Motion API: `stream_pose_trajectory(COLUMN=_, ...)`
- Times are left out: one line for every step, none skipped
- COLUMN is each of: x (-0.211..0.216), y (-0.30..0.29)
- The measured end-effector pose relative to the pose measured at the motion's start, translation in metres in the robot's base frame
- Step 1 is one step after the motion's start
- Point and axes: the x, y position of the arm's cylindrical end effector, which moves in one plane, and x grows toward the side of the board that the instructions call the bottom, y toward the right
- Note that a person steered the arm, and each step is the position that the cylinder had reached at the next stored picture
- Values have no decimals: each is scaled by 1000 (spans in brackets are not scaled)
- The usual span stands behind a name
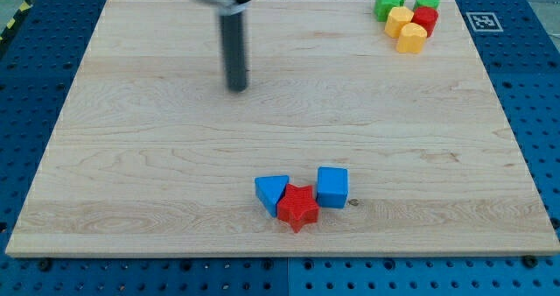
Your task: Nudge red star and blue cube slightly up
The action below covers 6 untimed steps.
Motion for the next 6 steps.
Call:
stream_pose_trajectory(x=67, y=-62)
stream_pose_trajectory(x=139, y=-64)
stream_pose_trajectory(x=179, y=-31)
stream_pose_trajectory(x=179, y=-27)
stream_pose_trajectory(x=179, y=25)
stream_pose_trajectory(x=179, y=93)
